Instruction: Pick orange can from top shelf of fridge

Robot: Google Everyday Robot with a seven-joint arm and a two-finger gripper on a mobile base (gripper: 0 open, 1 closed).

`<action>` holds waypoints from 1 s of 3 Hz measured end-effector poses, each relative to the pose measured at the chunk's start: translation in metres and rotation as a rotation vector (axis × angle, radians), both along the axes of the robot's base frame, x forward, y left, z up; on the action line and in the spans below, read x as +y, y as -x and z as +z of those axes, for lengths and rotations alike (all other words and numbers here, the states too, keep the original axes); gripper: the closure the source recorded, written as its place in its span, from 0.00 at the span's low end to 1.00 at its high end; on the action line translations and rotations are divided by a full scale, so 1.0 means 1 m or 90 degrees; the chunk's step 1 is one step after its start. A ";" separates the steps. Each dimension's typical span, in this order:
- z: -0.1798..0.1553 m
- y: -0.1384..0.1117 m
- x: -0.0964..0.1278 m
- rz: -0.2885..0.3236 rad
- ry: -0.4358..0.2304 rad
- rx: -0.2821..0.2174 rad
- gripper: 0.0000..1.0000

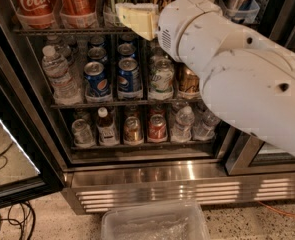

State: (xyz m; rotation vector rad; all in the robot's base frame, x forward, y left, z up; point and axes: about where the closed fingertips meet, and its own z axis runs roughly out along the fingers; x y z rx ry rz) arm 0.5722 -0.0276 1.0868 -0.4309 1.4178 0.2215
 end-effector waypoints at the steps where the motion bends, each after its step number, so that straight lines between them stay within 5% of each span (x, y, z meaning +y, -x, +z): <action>1: -0.007 -0.008 -0.011 -0.021 0.011 -0.002 0.19; 3: -0.018 -0.013 -0.026 -0.080 0.044 -0.006 0.19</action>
Offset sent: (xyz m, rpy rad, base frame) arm 0.0427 0.0062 -0.0116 -0.1935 -0.0097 -0.2082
